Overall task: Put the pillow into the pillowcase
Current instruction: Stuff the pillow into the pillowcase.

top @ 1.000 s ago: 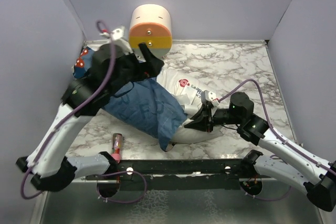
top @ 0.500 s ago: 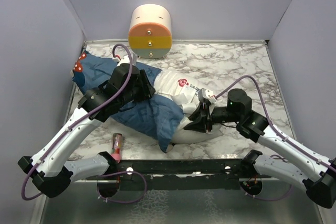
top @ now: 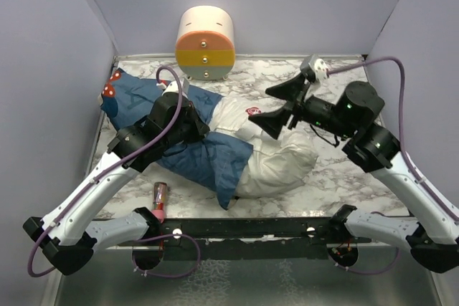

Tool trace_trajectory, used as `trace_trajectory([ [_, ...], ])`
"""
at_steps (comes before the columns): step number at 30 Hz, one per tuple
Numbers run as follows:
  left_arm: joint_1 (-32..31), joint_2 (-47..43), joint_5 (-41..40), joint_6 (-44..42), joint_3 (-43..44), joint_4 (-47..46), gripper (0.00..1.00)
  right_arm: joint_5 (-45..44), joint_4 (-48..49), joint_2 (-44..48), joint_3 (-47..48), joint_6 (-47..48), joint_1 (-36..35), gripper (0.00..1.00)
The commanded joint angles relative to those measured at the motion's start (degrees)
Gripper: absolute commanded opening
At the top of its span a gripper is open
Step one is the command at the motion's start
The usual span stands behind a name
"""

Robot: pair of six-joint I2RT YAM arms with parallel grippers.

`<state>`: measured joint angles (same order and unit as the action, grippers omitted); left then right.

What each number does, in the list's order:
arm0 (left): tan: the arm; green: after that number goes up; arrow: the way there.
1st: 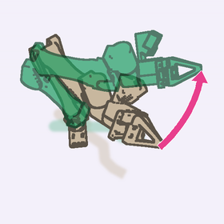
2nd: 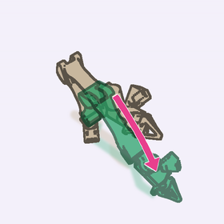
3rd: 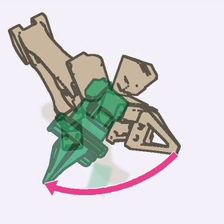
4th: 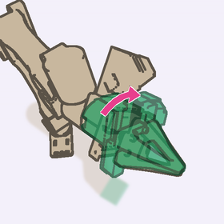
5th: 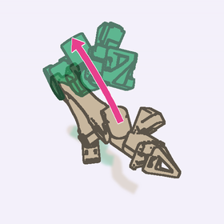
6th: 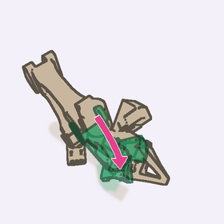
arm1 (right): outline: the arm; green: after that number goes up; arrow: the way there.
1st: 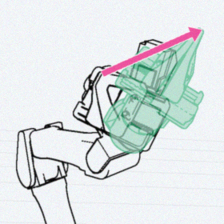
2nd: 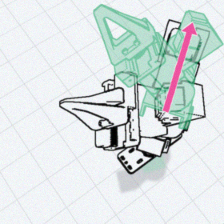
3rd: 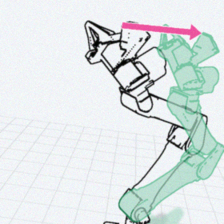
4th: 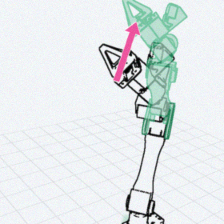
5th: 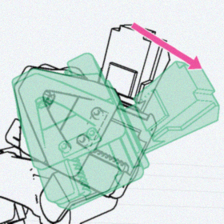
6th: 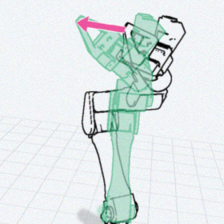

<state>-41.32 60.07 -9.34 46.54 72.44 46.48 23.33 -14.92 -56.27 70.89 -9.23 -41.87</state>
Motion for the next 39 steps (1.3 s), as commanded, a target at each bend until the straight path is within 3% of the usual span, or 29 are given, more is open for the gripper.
trace_trajectory([
  [1, -0.3, -2.4, 4.2, -2.8, -1.0, -1.5, 0.00, -12.8, -10.4, -9.4, 3.3, -5.2, 3.3, 1.00],
  [7, -0.3, -5.7, 5.1, -3.4, -2.1, -4.7, 0.00, 1.7, -14.7, -17.6, 1.0, -4.5, 6.4, 0.98],
  [11, -0.2, -7.0, 7.0, -3.6, -3.4, -10.1, 0.00, 11.9, -12.8, -19.3, -4.1, -6.2, 5.2, 0.83],
  [12, -0.2, -7.1, 7.5, -4.0, -3.7, -12.5, 0.00, 12.5, -11.5, -19.5, -5.0, -6.8, 4.6, 0.75],
  [16, -0.2, -5.2, 7.9, -6.0, -4.6, -24.3, 0.00, 12.5, -5.7, -21.1, -3.2, -8.2, 4.3, 0.16],
  [18, -0.1, -2.0, 8.0, -7.9, -2.7, -30.2, 0.00, 9.0, -5.2, -23.7, 2.8, -6.8, 4.3, 0.02],
  [25, 1.2, 11.1, 12.4, -15.8, 16.0, -37.9, 0.00, -5.0, -7.1, -35.3, 34.4, 5.0, 9.4, 0.01],
  [28, 1.6, 11.6, 15.1, -16.1, 17.5, -38.4, 0.00, -6.7, -3.9, -34.6, 38.8, 10.8, 10.6, 0.01],
  [31, 1.7, 8.1, 17.9, -13.4, 10.9, -38.9, 0.00, -2.3, 1.2, -29.5, 31.6, 15.2, 10.7, 0.01],
  [34, 1.7, 1.8, 20.0, -7.8, -2.2, -39.5, 0.01, 6.2, 6.6, -22.5, 15.6, 15.3, 10.7, 0.01],
  [35, 1.7, -0.4, 20.4, -5.7, -6.2, -39.4, 0.05, 9.2, 7.9, -20.2, 9.7, 14.3, 10.7, 0.01],
  [39, 1.7, -10.7, 17.1, -0.1, -15.5, -31.5, 0.52, 16.6, 10.9, -13.3, -15.6, 8.7, 9.3, 0.01],
])
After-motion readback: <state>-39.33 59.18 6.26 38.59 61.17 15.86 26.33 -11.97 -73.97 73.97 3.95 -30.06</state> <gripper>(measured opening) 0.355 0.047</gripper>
